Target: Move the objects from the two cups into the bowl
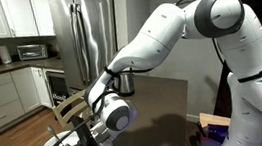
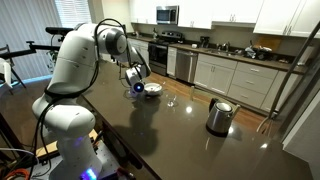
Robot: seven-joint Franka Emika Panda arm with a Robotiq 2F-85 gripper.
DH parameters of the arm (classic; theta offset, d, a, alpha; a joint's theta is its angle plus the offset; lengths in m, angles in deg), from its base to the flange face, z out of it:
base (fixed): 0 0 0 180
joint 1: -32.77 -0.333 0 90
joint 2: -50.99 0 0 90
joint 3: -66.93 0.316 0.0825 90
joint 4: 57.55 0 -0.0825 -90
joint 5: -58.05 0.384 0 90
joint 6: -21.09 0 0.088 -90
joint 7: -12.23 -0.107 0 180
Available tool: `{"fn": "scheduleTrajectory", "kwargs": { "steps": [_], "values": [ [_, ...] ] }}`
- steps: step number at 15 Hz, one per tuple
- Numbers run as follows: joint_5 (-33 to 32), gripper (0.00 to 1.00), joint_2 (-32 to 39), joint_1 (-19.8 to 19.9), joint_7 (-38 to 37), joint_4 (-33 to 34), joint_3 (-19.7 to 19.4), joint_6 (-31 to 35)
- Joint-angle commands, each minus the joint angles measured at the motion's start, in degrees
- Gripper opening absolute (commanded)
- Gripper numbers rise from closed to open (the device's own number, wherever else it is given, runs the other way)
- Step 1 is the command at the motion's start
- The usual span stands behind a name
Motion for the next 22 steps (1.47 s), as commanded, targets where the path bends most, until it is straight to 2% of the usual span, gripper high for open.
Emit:
{"fn": "scheduleTrajectory", "kwargs": {
  "steps": [1, 5, 17, 18, 22],
  "values": [
    [1.34, 0.08, -3.47, 0.29, -1.75, -1.67, 0.75, 2.15],
    [0.81, 0.08, -3.99, 0.36, -2.81, -1.65, 1.26, 2.67],
    [0.60, 0.08, -7.50, 1.39, -3.77, -3.88, 2.55, -2.34],
    [-0.19, 0.15, -3.92, 0.12, -2.83, -0.97, 1.88, 0.23],
    [-0.18, 0.15, -5.23, 0.32, -2.81, -2.07, 1.90, -0.56]
  ]
}}
